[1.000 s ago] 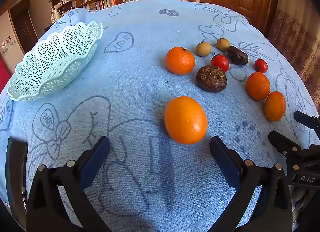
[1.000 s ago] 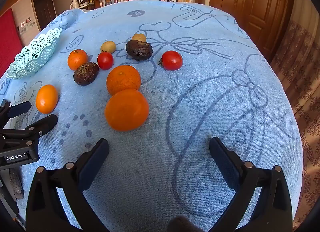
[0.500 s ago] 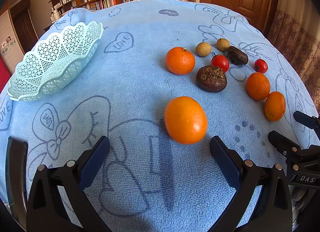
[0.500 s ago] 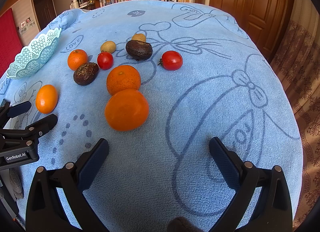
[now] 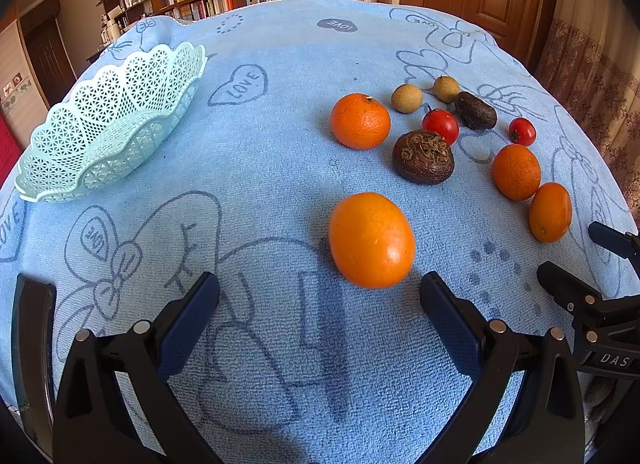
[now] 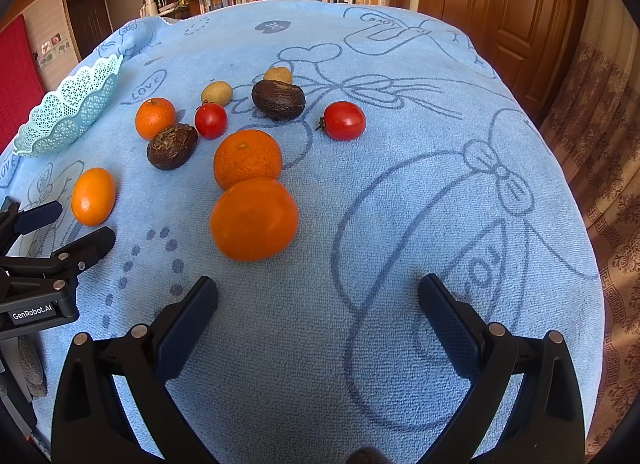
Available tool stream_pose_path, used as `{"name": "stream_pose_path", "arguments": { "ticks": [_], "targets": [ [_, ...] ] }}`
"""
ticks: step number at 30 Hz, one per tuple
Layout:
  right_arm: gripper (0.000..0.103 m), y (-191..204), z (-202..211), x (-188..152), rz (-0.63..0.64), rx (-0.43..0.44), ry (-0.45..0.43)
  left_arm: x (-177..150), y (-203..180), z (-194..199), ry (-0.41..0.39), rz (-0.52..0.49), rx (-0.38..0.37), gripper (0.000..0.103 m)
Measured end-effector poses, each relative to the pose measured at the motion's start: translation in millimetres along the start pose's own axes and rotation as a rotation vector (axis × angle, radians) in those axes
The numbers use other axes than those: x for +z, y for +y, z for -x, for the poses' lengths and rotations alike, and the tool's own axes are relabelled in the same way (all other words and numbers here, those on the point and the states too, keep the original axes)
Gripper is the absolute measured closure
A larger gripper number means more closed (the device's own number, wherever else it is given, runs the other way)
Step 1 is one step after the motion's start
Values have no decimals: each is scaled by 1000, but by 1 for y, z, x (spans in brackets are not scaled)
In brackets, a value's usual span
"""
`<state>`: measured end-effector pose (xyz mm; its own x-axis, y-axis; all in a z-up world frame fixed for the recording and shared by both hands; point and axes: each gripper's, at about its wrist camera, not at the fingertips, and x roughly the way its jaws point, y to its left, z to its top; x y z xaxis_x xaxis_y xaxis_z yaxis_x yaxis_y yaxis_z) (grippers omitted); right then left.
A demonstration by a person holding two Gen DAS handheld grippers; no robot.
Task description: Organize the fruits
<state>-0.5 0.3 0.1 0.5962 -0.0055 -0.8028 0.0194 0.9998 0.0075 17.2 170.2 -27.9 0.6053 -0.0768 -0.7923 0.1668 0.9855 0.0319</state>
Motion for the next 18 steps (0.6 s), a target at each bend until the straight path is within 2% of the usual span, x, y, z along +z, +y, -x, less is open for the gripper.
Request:
{"name": "stream_pose_path", "arguments": {
  "ticks": [18],
  "targets": [
    [5,-1,0,1,6,18,15,0,0,-1,6,-1,-3,2]
  ]
}}
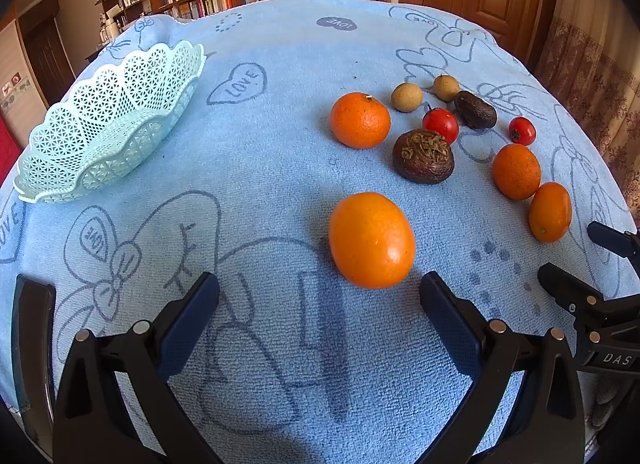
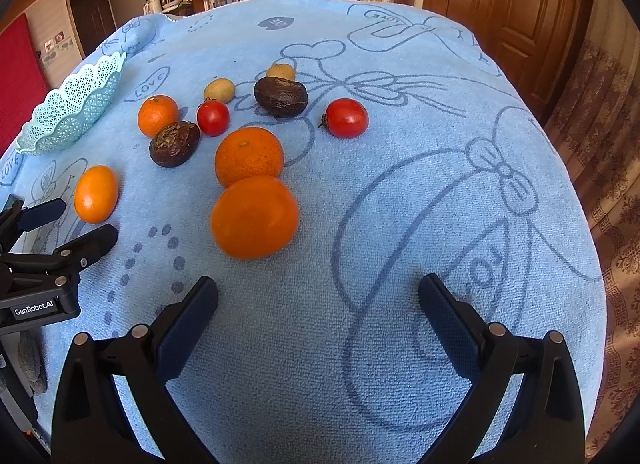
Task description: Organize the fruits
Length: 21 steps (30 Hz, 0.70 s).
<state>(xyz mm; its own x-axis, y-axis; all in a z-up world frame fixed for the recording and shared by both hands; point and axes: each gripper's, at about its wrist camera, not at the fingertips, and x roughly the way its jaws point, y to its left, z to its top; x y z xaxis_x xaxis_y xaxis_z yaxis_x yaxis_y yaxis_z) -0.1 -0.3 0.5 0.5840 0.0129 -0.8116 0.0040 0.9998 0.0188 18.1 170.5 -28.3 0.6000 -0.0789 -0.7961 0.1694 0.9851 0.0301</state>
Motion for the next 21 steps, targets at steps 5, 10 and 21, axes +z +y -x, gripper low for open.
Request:
{"name": "stream_pose_path", "arguments": {
  "ticks": [5,10,21],
  "targets": [
    [5,0,0,0,0,1,1,0,-1,1,-3,-2,3,2],
    [5,-1,0,0,0,1,1,0,-1,1,-3,-2,3,2],
    [5,-9,4,2,-36,54,-21,3,2,2,7,-9,-26,2]
  ]
}}
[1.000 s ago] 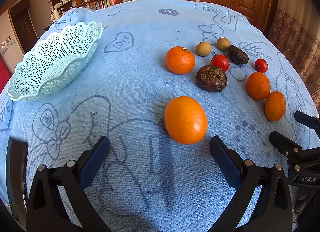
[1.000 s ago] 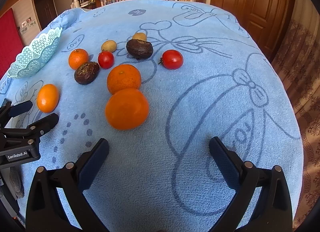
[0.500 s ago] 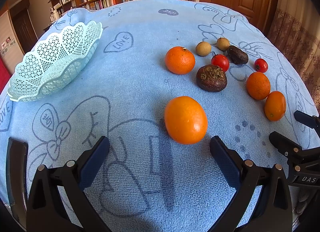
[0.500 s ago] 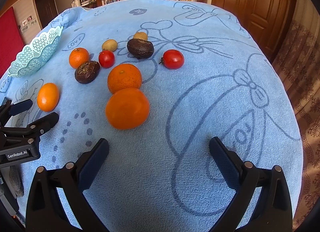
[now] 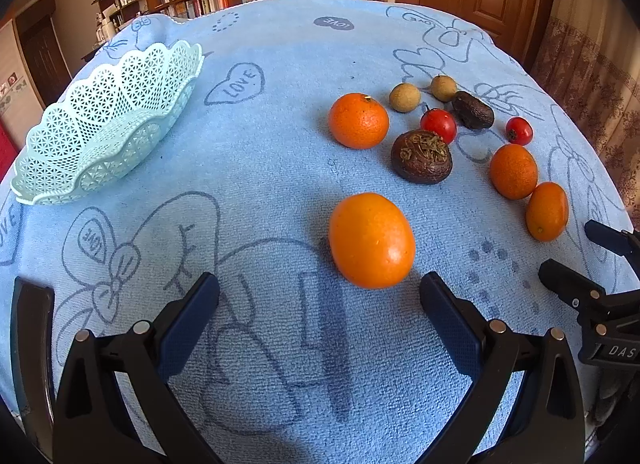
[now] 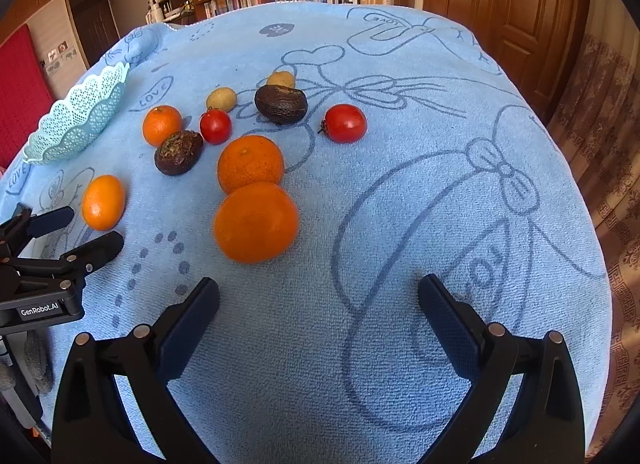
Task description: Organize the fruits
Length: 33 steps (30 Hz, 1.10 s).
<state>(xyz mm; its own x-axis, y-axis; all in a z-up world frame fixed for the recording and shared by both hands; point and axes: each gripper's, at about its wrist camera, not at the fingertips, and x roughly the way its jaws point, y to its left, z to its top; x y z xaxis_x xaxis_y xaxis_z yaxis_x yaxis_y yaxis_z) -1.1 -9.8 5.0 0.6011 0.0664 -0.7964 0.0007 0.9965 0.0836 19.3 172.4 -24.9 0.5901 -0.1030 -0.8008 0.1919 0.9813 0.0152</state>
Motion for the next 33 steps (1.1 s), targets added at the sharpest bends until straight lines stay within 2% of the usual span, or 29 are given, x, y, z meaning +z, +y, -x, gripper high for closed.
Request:
{"name": "stream_pose_path", "arguments": {
  "ticks": [5,9,11,13,16,19,23,25,26,32,33],
  "targets": [
    [5,-3,4,1,-12,37,-19,4,5,8,-36,-13,-73,2],
    [5,1,7,1,9,40,-37,11,2,10,-73,-32,-73,2],
    [5,3,10,0,15,42,-50,14,-4,9,-80,-51,-85,6],
    [5,2,13,1,14,46,-64,16,-12,6,-77,-80,-82,36],
    [8,2,17,1,14,58,-80,15,-12,3,-67,-76,-88,54],
    [14,5,18,2,30,66,-85,13,-6,8,-89,-63,-116,63],
    [34,13,15,7,53,57,-82,9,-5,15,-115,-64,-134,63],
    [38,16,12,11,52,62,-79,8,-3,20,-132,-64,-130,63],
    [44,17,10,13,53,63,-78,7,-2,23,-140,-62,-129,63],
    [61,23,-4,21,60,67,-52,10,19,36,-176,-31,-88,63],
    [61,24,-5,20,58,71,-47,12,24,39,-184,-24,-78,63]
  ]
}}
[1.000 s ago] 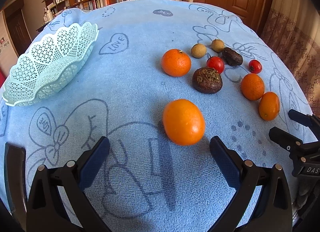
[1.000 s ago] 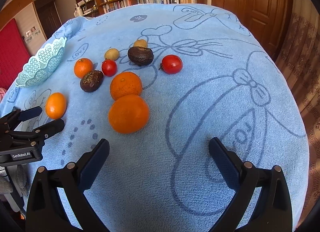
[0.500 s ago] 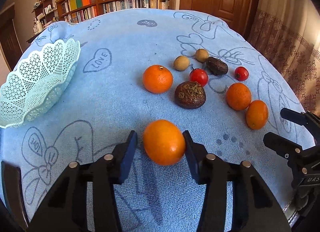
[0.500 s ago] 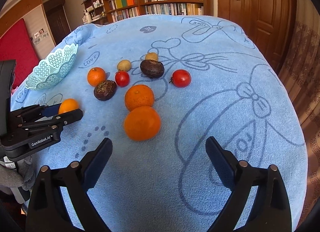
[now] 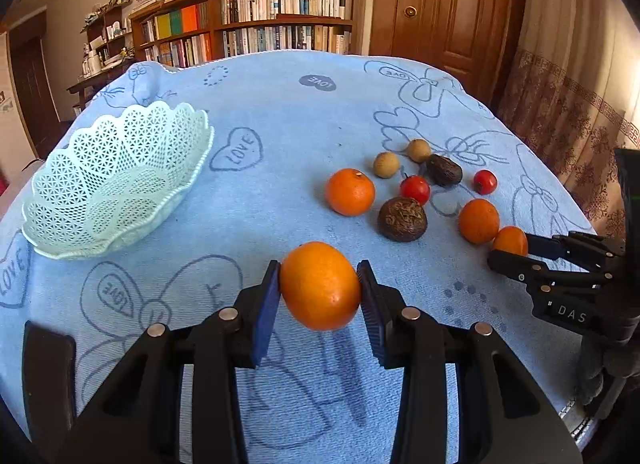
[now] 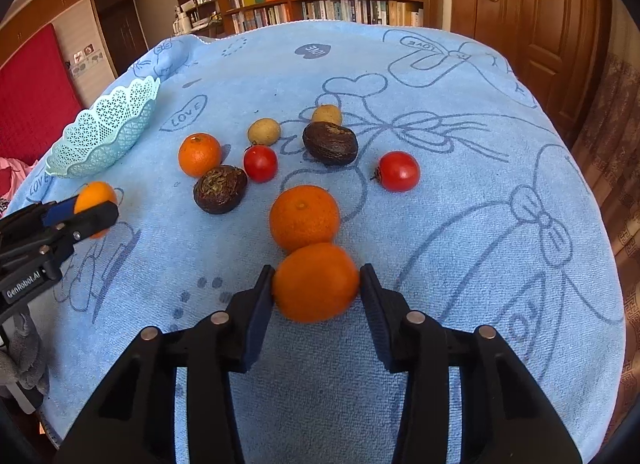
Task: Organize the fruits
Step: 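Grasp the large orange with the left tool while the right tool grasps another orange, then carry the orange into the mint basket and open the left tool while the right tool does likewise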
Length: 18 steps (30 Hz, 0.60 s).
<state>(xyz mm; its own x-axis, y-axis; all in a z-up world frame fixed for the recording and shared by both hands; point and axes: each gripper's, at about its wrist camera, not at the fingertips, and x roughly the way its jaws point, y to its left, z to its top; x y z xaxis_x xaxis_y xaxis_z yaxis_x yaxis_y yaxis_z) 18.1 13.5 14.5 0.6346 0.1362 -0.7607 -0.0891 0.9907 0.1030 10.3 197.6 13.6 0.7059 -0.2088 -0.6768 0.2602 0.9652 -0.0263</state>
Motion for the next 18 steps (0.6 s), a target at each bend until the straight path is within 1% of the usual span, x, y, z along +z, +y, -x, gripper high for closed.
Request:
{"name": "stream_pose_path", "arguments": {
  "ticks": [3,7,10,14,18],
  "targets": [
    [61,3,1,0,15,-16,-3,7,17,10,-36,22,36,63],
    [61,3,5,0,-2,-10,-1,20,43,21,-82,63,97,63],
    [61,4,11,3,-8,-5,-17,30,66,26,-105,97,144,63],
    [61,7,20,10,-17,4,-41,38,97,28,-115,135,204,63],
    [61,14,23,18,-11,9,-52,41,123,25,-106,180,229,63]
  ]
}}
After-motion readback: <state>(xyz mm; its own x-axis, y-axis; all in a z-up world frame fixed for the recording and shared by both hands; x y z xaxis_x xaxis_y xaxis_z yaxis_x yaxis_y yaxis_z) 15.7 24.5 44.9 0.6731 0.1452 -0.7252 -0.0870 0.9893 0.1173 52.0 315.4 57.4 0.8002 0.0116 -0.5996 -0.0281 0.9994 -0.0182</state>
